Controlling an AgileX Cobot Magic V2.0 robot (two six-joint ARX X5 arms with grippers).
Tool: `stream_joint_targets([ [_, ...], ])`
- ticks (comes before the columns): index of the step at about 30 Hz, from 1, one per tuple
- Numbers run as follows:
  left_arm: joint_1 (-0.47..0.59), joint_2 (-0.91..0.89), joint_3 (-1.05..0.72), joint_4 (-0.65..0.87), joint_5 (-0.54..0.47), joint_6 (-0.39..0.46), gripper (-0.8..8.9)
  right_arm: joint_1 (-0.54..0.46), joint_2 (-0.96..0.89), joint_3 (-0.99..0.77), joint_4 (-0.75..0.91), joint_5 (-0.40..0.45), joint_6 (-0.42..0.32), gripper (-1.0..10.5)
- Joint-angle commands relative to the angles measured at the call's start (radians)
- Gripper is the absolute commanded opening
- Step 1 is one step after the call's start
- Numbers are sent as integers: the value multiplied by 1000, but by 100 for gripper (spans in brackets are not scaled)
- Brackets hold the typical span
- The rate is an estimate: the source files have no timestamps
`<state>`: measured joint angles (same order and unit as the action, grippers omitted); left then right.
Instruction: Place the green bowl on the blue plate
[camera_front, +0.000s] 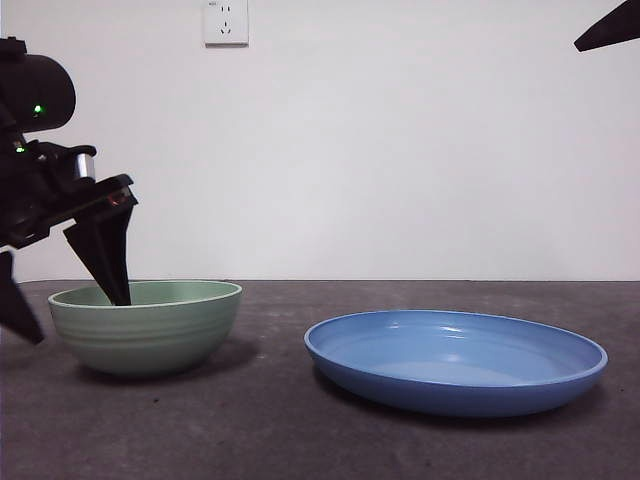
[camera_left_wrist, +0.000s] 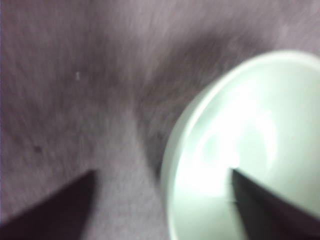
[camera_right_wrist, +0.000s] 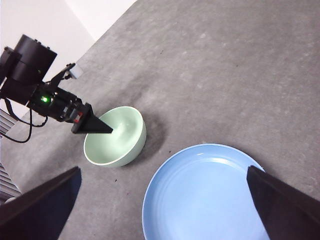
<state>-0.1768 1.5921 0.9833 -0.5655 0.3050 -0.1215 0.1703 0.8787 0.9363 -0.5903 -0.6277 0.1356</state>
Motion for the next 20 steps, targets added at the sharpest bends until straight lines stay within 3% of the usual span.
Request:
stream_joint_targets([
  [1,-1,11,39,-2,-2,0,180,4,9,18,5,0,10,676],
  [3,-1,11,49,-18,-2,0,111,4,9,18,5,0,10,676],
  [15,-1,11,58,-68,-2,24,79,4,9,18,5,0,10,676],
  [18,-1,11,58,-70,-2,27,6,4,9,18,5,0,10,676],
  [20,-1,11,58,-69,-3,27,7,4,9,18,5,0,10,676],
])
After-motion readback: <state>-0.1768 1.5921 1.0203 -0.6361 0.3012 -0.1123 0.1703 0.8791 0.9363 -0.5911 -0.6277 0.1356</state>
